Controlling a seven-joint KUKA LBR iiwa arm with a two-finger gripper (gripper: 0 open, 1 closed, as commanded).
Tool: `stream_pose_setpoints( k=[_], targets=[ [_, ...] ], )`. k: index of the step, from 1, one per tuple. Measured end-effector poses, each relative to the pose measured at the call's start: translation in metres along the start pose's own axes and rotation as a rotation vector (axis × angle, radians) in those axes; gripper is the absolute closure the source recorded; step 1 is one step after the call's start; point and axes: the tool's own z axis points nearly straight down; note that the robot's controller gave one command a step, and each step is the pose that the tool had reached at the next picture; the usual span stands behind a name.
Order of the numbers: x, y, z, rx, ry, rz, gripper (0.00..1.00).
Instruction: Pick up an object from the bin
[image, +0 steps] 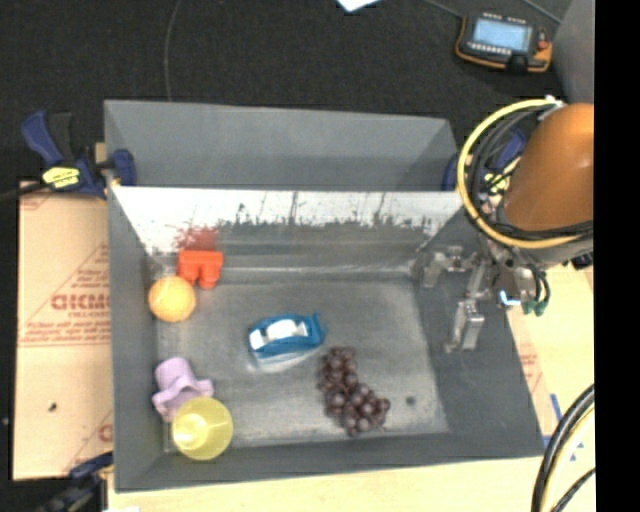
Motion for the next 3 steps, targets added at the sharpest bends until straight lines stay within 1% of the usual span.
stream_pose_setpoints(
  k=[1,2,3],
  targets=[
    [-0.001,0.001,-0.005,0.002,-0.008,-0.006,0.0],
    [0.012,0.094,0.144,0.004,-0.011,-0.223,0.0],
    [0.016,0.088,0.072,0.005,-0.018,-0.007,0.0]
  ],
)
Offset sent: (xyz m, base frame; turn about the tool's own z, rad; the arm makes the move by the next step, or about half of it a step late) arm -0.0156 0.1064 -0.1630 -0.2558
